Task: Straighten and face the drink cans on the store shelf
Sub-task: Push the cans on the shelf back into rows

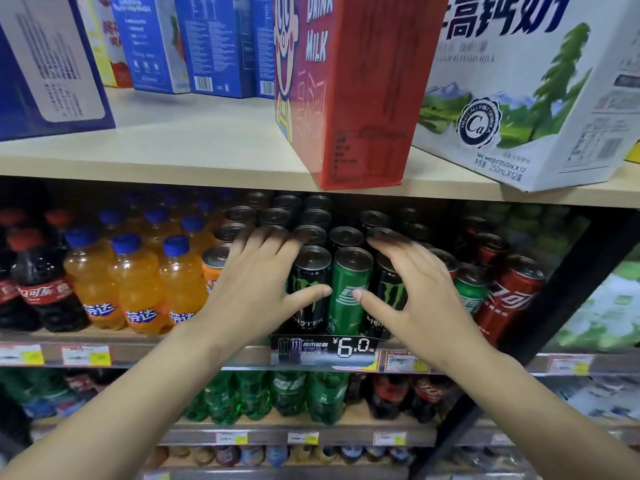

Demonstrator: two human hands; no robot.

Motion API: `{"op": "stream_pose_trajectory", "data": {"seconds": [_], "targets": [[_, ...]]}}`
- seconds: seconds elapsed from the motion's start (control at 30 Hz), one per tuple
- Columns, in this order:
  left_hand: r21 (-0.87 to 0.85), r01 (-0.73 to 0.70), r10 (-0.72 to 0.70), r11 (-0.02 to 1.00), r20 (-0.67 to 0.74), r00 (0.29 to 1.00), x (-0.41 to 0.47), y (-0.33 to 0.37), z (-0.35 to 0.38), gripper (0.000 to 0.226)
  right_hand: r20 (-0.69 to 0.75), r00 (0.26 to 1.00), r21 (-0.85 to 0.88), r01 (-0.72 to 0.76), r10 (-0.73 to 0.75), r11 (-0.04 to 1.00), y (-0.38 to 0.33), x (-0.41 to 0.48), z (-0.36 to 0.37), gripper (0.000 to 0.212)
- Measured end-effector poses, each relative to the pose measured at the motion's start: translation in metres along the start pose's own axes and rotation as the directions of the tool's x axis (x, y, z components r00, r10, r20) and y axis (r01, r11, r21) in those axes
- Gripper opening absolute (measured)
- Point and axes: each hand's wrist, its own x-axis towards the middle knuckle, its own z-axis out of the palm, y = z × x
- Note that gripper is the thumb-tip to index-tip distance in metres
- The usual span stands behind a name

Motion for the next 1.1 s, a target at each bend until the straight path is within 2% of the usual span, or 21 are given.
{"op": "stream_pose_trajectory", "data": {"seconds": [0.37,0.57,0.83,1.1], "targets": [[0.067,0.04,-0.041,0.997,0.021,0.999,0.012,0.003,0.008,0.076,-0.035,0.996,0.006,-0.076,0.076,0.997,0.019,-0.005,-0.014,0.056],[0.063,0.052,-0.051,0.997,-0.022,0.998,0.013,0.006,0.011,0.071,-0.034,0.995,0.0,-0.096,0.096,0.995,0.019,-0.01,-0.015,0.054],[-0.148,0.076,-0.086,0.986,-0.062,0.994,0.014,0.006,0.006,0.07,-0.051,0.996,0.017,-0.07,0.07,0.997,0.012,-0.011,-0.011,0.05],[-0.374,0.053,-0.129,0.926,-0.181,0.975,0.008,0.009,-0.014,0.066,-0.048,0.997,0.012,-0.054,0.054,0.998,0.006,-0.003,-0.005,0.053]]}}
